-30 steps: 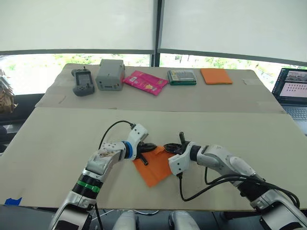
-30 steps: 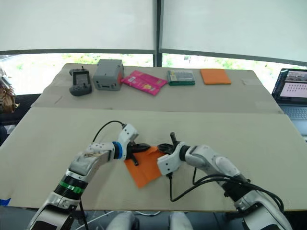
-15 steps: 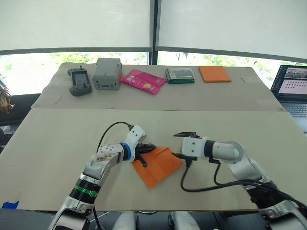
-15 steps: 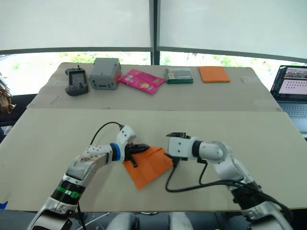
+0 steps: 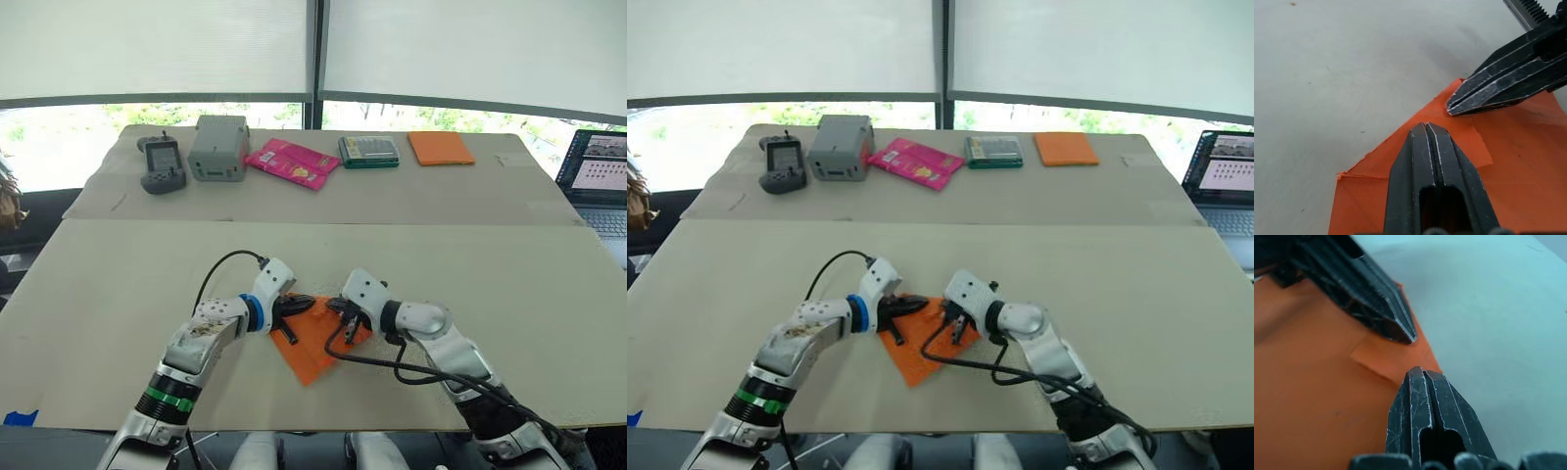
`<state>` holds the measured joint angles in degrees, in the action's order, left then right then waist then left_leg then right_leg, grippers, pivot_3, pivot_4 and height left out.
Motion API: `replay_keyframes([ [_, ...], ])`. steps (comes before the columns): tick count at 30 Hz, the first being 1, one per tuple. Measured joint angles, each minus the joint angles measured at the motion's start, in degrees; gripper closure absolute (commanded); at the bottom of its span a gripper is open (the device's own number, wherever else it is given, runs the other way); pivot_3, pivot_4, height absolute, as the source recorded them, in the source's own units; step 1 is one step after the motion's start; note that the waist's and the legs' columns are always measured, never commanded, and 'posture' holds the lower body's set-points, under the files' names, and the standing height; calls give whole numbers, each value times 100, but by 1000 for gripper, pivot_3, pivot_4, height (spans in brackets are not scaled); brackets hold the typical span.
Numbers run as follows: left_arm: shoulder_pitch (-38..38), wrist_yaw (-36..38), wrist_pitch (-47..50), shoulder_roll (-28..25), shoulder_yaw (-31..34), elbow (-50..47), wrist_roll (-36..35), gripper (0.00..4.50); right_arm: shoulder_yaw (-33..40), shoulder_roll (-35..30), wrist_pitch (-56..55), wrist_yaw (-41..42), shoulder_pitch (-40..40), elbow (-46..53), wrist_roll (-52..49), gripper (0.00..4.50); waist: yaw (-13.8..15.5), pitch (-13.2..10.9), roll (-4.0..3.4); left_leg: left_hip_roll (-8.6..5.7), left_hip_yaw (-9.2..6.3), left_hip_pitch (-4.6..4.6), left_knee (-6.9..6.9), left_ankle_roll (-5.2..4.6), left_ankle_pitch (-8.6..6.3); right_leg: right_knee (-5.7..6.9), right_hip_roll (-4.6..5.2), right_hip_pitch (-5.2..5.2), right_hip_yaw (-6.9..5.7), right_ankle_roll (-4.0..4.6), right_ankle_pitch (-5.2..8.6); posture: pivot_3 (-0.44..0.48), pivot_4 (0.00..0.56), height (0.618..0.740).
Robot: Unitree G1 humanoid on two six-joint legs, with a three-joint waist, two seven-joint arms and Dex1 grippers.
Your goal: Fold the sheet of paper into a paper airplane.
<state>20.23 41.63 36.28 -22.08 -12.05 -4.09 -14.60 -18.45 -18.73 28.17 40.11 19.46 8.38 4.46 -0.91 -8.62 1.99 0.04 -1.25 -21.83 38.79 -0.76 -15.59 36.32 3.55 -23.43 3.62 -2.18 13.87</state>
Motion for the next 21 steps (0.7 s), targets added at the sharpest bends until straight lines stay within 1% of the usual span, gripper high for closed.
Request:
replay_keyframes([
  [6,-6,-16,-2,1,4,-9,-3,4500,74,198,138,-209,-23,-35,-139,4486,0,0,0,-1,0,0,1,0,0,1,0,0,0,0,0,0,150,740],
  [12,-6,-36,-3,11,1,0,-3,4500,6,192,103,-418,-73,-41,-109,4486,1,1,-1,-2,0,5,0,0,0,1,0,5,0,0,0,0,150,740],
  [15,0,-47,-3,28,-7,18,-2,4500,70,12,-73,-516,-301,32,-123,4486,26,2,-3,-6,-2,11,1,0,0,-5,2,18,-3,-1,0,0,150,740],
  [21,8,-47,-7,28,-8,65,0,4500,516,-538,-468,-518,-755,82,-250,4486,55,3,-3,-12,-1,33,4,0,0,-14,9,45,-4,-5,0,0,150,740],
])
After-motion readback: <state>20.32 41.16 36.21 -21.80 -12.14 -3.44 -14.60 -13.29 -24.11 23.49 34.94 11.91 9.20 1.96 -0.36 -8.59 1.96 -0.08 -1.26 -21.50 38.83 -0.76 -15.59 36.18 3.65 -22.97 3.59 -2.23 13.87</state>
